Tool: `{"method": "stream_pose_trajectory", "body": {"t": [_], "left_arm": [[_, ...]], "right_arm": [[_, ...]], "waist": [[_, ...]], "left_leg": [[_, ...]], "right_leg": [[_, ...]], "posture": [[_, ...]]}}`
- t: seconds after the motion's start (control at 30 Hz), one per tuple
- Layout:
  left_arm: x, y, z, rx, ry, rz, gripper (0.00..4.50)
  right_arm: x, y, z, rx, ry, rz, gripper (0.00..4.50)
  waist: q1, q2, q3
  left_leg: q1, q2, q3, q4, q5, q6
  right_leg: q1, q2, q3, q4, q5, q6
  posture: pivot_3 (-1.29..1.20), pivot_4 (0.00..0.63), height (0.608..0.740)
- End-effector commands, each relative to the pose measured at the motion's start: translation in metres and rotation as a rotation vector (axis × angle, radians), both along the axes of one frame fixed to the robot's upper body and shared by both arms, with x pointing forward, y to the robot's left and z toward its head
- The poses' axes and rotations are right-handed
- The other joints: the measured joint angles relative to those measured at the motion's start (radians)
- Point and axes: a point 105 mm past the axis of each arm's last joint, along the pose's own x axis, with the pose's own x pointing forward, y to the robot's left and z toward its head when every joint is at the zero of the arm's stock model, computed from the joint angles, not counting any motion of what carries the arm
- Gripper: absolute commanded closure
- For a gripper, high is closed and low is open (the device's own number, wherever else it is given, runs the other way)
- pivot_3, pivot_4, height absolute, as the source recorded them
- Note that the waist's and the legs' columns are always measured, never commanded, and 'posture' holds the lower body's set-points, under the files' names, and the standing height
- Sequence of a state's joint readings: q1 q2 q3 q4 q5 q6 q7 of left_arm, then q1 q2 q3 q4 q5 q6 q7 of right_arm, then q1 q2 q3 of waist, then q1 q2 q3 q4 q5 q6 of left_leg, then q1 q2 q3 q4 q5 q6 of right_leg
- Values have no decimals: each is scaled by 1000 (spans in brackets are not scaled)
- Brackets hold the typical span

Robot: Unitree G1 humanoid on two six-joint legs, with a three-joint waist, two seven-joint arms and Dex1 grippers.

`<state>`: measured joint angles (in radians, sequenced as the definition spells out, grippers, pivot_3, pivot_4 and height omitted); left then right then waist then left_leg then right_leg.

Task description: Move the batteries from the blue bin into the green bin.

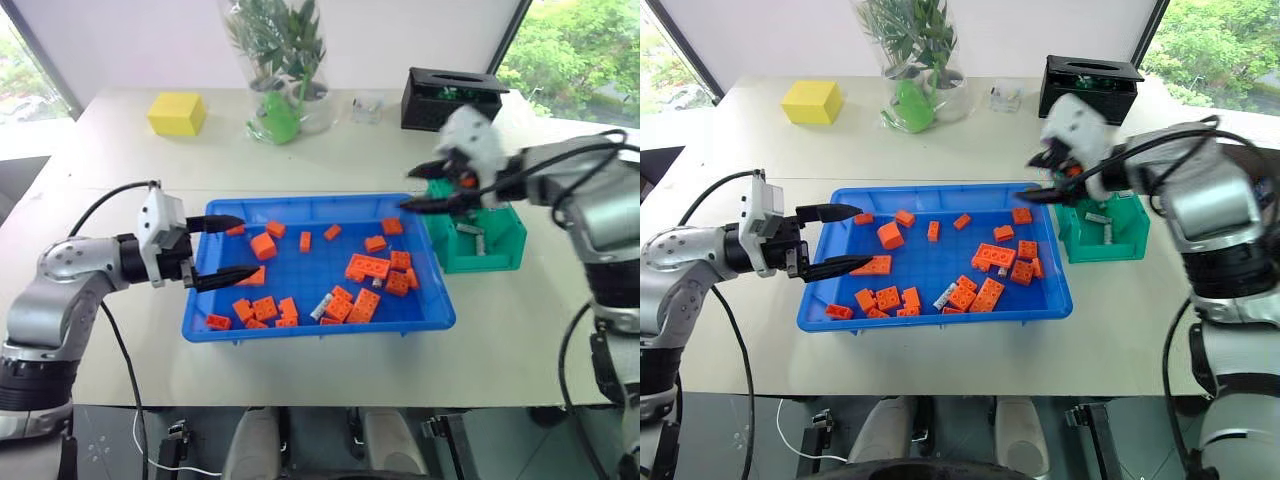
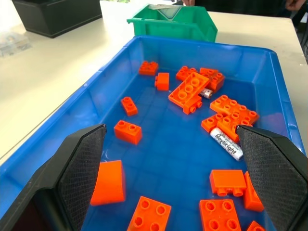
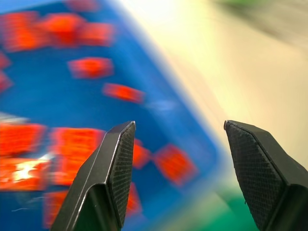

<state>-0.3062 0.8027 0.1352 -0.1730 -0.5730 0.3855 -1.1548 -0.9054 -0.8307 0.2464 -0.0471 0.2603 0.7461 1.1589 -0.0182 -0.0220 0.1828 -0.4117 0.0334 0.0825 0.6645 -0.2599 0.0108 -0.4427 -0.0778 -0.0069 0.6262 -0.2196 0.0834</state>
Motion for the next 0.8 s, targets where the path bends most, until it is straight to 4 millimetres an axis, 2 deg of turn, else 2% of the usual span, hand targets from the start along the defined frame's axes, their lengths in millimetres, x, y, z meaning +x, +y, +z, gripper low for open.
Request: {"method": "stream_pose_trajectory", "body": {"t": [0.03,0.13,0.23,0.3,0.47,0.63,0.8], "left_arm": [[-5,-4,10,-1,-44,-14,0],[-6,-5,12,-4,-51,-9,0],[-8,-5,13,-7,-56,2,0],[-10,-4,13,-9,-57,11,0],[-12,-3,12,-13,-58,28,0],[-13,-2,13,-16,-58,37,0],[-12,-1,16,-17,-59,39,0]], "right_arm": [[-20,45,-13,-84,24,262,1487],[-29,67,-36,-163,65,377,1487],[-42,74,-62,-274,97,504,1487],[-45,79,-72,-300,111,539,1487],[-47,85,-85,-335,109,587,1487],[-40,97,-97,-333,100,580,1487],[-39,100,-109,-357,86,593,1487]], "waist": [[-1,0,0],[5,0,0],[7,0,0],[5,0,0],[4,0,0],[2,0,0],[5,0,0]], "left_leg": [[0,0,0,0,0,0],[0,-1,0,0,0,0],[-1,-1,0,1,0,0],[-1,-1,0,2,0,0],[0,-1,0,2,0,0],[0,-1,0,2,0,0],[0,-1,0,2,0,0]], "right_leg": [[0,0,0,0,0,0],[0,-1,0,1,0,0],[0,-2,0,1,0,0],[0,-3,0,1,0,0],[0,-2,-1,2,0,0],[0,-2,-1,3,0,0],[0,-2,-1,3,0,0]], "posture": [[0,150,736],[0,150,736],[0,150,736],[0,150,736],[0,150,736],[0,150,736],[0,150,736]]}}
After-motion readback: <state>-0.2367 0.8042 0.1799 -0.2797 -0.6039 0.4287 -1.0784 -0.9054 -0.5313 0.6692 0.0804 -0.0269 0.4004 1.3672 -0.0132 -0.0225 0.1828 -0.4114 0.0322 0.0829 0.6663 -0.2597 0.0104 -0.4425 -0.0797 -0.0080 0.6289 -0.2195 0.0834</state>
